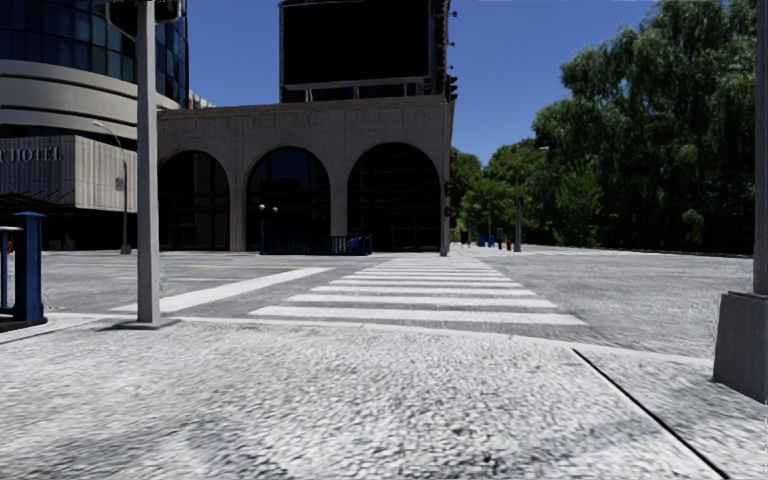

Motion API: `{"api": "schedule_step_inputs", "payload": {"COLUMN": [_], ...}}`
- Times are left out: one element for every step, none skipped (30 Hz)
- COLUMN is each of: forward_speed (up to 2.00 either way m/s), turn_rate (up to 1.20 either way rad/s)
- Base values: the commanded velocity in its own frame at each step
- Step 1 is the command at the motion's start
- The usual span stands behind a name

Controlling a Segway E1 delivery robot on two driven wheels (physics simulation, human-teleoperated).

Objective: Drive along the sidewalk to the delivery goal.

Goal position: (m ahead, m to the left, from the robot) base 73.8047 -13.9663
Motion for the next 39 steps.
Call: {"api": "schedule_step_inputs", "payload": {"forward_speed": [2.0, 2.0, 2.0, 2.0, 2.0, 2.0, 2.0, 2.0, 2.0, 2.0, 2.0, 2.0, 2.0, 2.0, 2.0, 2.0, 2.0, 2.0, 2.0, 2.0, 2.0, 2.0, 2.0, 2.0, 2.0, 2.0, 2.0, 2.0, 2.0, 2.0, 2.0, 2.0, 2.0, 2.0, 2.0, 2.0, 2.0, 2.0, 2.0], "turn_rate": [-0.26, -0.26, -0.26, -0.26, -0.26, -0.26, -0.08, 0.0, 0.0, 0.0, 0.0, 0.0, 0.0, 0.0, 0.0, 0.0, 0.0, 0.0, 0.0, 0.0, 0.0, 0.0, 0.0, 0.0, 0.0, 0.0, -0.09, -0.17, -0.19, -0.19, -0.21, -0.25, -0.25, -0.25, -0.25, -0.26, -0.26, -0.28, -0.31]}}
